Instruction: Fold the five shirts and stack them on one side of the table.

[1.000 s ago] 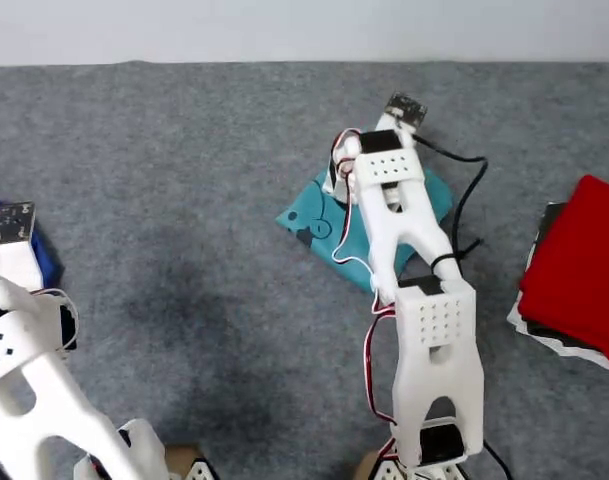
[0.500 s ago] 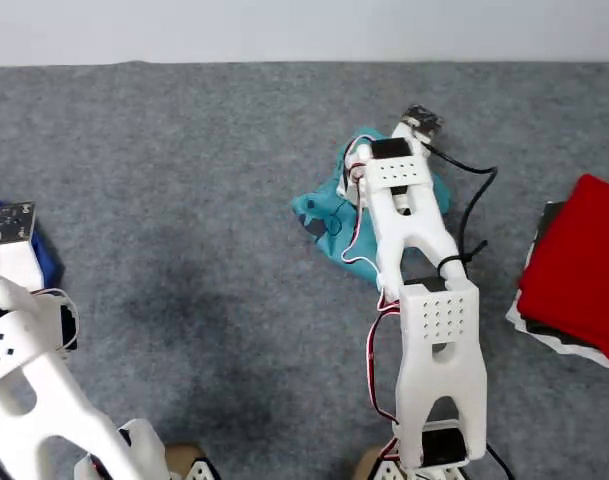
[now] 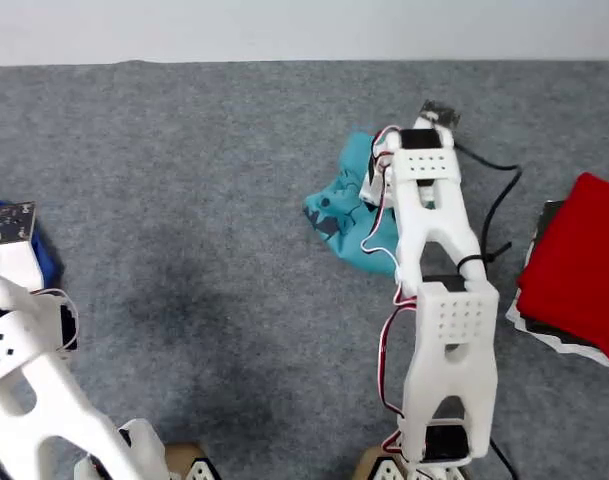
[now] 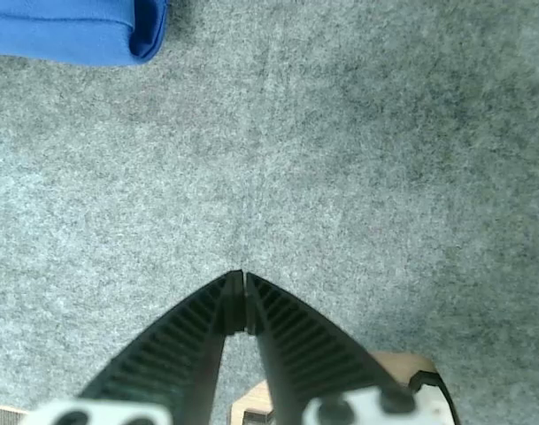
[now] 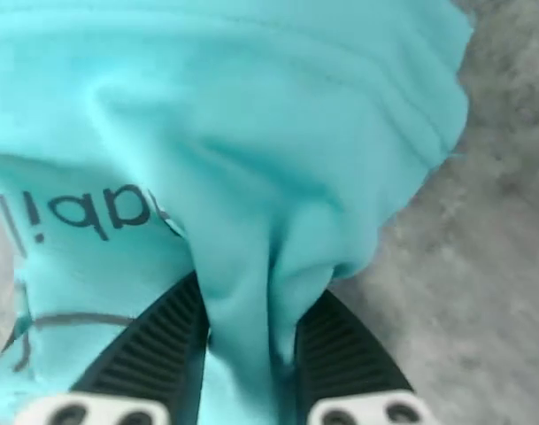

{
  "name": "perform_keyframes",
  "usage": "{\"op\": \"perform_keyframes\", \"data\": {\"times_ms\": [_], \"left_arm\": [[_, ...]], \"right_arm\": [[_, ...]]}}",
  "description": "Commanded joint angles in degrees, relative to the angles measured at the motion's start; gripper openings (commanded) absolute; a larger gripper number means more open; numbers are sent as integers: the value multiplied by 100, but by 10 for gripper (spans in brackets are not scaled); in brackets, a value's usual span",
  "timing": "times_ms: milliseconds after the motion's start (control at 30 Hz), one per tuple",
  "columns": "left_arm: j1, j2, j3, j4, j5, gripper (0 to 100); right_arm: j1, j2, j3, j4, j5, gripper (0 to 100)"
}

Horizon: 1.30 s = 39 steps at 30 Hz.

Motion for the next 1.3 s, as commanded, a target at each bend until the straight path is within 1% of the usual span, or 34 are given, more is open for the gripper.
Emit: {"op": "perform_keyframes", "data": {"times_ms": [0,267,400,600,767,967,1100,1267], "left_arm": [[35,-114,-40,35,-44,5],[35,-114,-40,35,-44,5],[35,-114,-40,35,-44,5],[35,-114,-40,44,-44,5],[35,-114,-40,35,-44,5],[35,-114,-40,35,-44,5],[35,-114,-40,35,-44,5],[35,-114,-22,35,-44,5]], "right_arm": [[75,-1033,-123,365,343,9],[84,-2360,-123,1297,958,9],[312,-2993,-123,1499,1284,9],[980,-3749,-123,1648,1873,9],[1543,-3987,-123,1903,2479,9],[2466,-3978,-114,1877,3367,9],[2949,-3943,-88,1877,3956,9],[3486,-3424,-88,1684,4422,9]]}}
